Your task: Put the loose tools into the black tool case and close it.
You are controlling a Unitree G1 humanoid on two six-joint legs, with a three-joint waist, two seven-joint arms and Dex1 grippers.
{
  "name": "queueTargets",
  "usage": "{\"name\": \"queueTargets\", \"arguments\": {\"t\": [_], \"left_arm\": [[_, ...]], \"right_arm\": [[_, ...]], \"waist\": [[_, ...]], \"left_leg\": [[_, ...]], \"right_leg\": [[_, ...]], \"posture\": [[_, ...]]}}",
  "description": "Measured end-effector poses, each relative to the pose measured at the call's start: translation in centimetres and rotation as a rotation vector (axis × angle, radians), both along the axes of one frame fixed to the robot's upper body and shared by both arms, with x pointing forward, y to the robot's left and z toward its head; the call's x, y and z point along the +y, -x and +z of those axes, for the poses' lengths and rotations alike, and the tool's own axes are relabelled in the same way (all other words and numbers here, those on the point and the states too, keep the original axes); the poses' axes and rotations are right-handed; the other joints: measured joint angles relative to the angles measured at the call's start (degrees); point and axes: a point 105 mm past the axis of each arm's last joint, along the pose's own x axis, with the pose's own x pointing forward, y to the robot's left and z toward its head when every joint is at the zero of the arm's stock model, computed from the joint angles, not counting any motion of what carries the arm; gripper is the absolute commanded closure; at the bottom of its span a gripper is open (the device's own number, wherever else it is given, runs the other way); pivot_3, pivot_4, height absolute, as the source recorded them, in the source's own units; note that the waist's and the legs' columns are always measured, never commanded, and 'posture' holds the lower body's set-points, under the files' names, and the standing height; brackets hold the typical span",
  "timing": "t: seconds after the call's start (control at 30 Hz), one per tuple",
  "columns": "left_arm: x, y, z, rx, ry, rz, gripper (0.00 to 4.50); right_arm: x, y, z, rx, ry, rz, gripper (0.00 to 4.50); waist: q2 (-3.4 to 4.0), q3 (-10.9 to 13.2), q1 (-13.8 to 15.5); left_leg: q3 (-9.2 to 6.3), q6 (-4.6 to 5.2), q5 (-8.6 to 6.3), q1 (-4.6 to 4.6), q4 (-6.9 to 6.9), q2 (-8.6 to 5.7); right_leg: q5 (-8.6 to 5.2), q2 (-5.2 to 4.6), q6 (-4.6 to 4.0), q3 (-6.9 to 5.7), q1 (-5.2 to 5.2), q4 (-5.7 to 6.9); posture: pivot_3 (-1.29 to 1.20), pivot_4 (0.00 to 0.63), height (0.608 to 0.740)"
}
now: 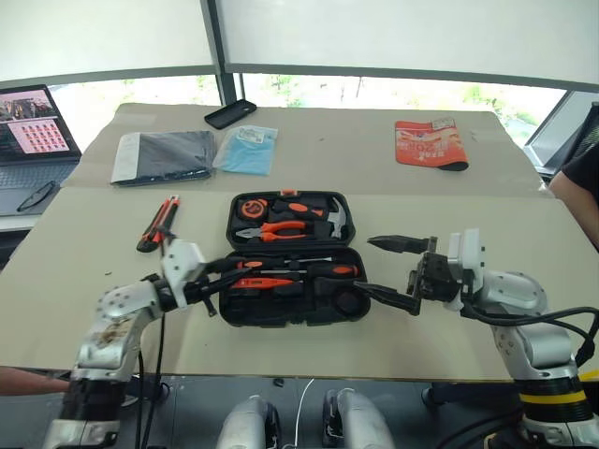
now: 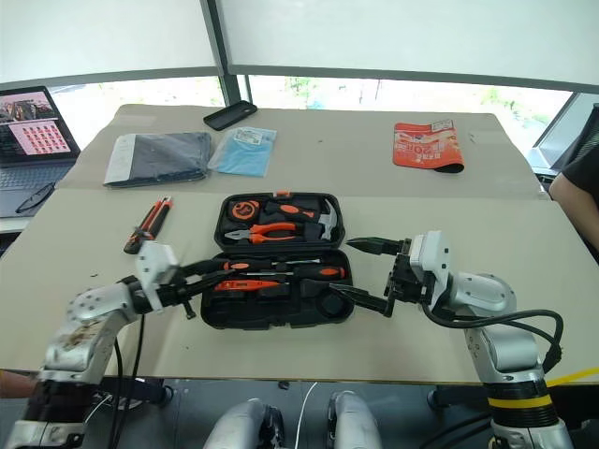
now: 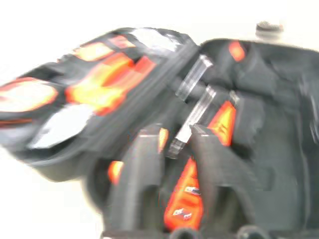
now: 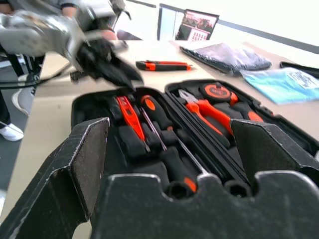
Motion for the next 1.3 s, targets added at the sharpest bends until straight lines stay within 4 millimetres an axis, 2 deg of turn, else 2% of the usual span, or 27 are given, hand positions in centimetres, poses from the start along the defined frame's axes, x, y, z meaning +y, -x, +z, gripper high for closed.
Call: {"name": "queueTargets", "arguments": {"t": [0.17,0.27,0.37,0.47,0.53,0.67,0.77,0.83,0.9,0.93,1.07,1.17,1.3], "left_arm": [[7.9,4.2,-1.5,0.006,0.085,0.439,0.11],[12.7,7.6,-2.6,0.036,0.093,0.725,0.05],[16.1,11.0,-3.7,0.087,0.099,0.956,0.05],[16.7,12.6,-4.9,0.158,0.142,1.023,0.05],[16.6,12.2,-4.8,0.165,0.176,1.025,0.05],[15.6,9.4,-2.8,0.159,0.229,0.942,0.05],[14.1,5.3,-0.2,0.134,0.261,0.858,0.05],[13.2,3.0,0.8,0.158,0.265,0.808,0.05],[11.9,-0.1,1.5,0.206,0.237,0.736,0.05],[11.6,-0.9,1.7,0.214,0.223,0.719,0.05],[10.7,-6.0,1.1,0.306,0.176,0.697,0.05],[10.4,-8.8,0.6,0.338,0.131,0.709,0.05],[9.6,-11.7,0.5,0.342,0.088,0.709,0.05]], "right_arm": [[-1.3,-0.1,-0.7,-0.054,0.018,-0.055,0.0],[-1.6,0.0,-1.3,-0.068,0.001,-0.065,0.0],[-1.7,0.2,-1.8,-0.056,-0.012,-0.066,0.0],[-1.9,0.6,-1.9,-0.039,-0.041,-0.052,0.0],[-2.0,0.6,-1.6,-0.037,-0.061,-0.051,0.0],[-1.8,0.8,-0.6,-0.048,-0.123,-0.051,0.0],[-1.2,0.8,0.5,-0.072,-0.18,-0.066,0.0],[-0.8,0.6,1.3,-0.087,-0.212,-0.075,0.0],[-0.3,0.2,2.1,-0.102,-0.249,-0.083,0.0],[-0.1,0.1,2.3,-0.106,-0.256,-0.079,0.0],[0.8,0.0,3.3,-0.131,-0.269,-0.06,0.0],[1.0,-0.1,3.4,-0.125,-0.268,-0.06,0.0],[1.1,0.0,3.3,-0.118,-0.265,-0.062,0.0]], "waist": [[-0.05,0.02,0.04],[-0.16,0.05,0.19],[-0.16,0.05,0.69],[-0.18,0.06,0.97],[-0.2,0.06,1.25],[-0.22,0.05,1.44],[-0.22,0.05,1.45],[-0.22,0.05,1.29],[-0.22,0.05,1.12],[-0.22,0.05,1.06],[-0.26,0.06,0.72],[-0.29,0.07,0.56],[-0.3,0.07,0.55]], "left_leg": [[0.02,0.36,-0.23,0.03,-0.02,-0.02],[-0.02,0.01,-0.49,0.05,-0.01,0.0],[-0.03,-0.04,-0.5,0.06,-0.01,-0.01],[-0.06,-0.02,-0.54,0.05,-0.01,-0.05],[-0.08,-0.04,-0.54,0.08,-0.01,-0.05],[-0.08,-0.04,-0.54,-0.01,-0.02,-0.05],[-0.07,-0.1,-0.5,-0.02,-0.03,-0.06],[-0.05,-0.17,-0.44,-0.02,-0.03,-0.07],[0.0,-0.32,-0.35,0.0,-0.04,-0.09],[0.01,-0.35,-0.34,0.0,-0.04,-0.09],[0.05,-0.74,-0.01,0.03,-0.2,-0.12],[0.1,-0.39,0.22,0.01,-0.27,-0.12],[0.15,-0.37,0.23,-0.01,-0.31,-0.16]], "right_leg": [[0.0,-0.08,0.03,-0.03,0.04,-0.04],[0.0,-0.12,0.03,-0.04,0.03,-0.05],[-0.01,-0.16,0.01,-0.08,0.02,-0.04],[-0.12,-0.29,-0.16,-0.15,-0.02,-0.09],[-0.14,-0.34,-0.19,-0.24,-0.07,-0.1],[-0.06,-0.33,-0.06,-0.21,0.03,-0.07],[0.01,-0.27,0.04,-0.19,0.03,0.0],[0.02,-0.19,0.04,-0.18,0.05,0.02],[0.02,0.16,0.04,-0.18,0.03,0.07],[0.02,0.19,0.04,-0.18,0.03,0.07],[0.03,0.32,0.03,-0.18,0.0,0.04],[0.03,0.4,-0.01,-0.19,-0.05,0.0],[0.03,0.4,-0.04,-0.22,-0.06,-0.02]], "posture": [[0.0,0.15,0.74],[0.0,0.15,0.74],[0.0,0.15,0.74],[0.0,0.15,0.74],[0.0,0.15,0.74],[0.0,0.15,0.74],[0.0,0.15,0.74],[0.0,0.15,0.74],[0.0,0.15,0.74],[0.0,0.15,0.74],[0.0,0.15,0.74],[0.0,0.15,0.74],[0.0,0.15,0.74]]}}
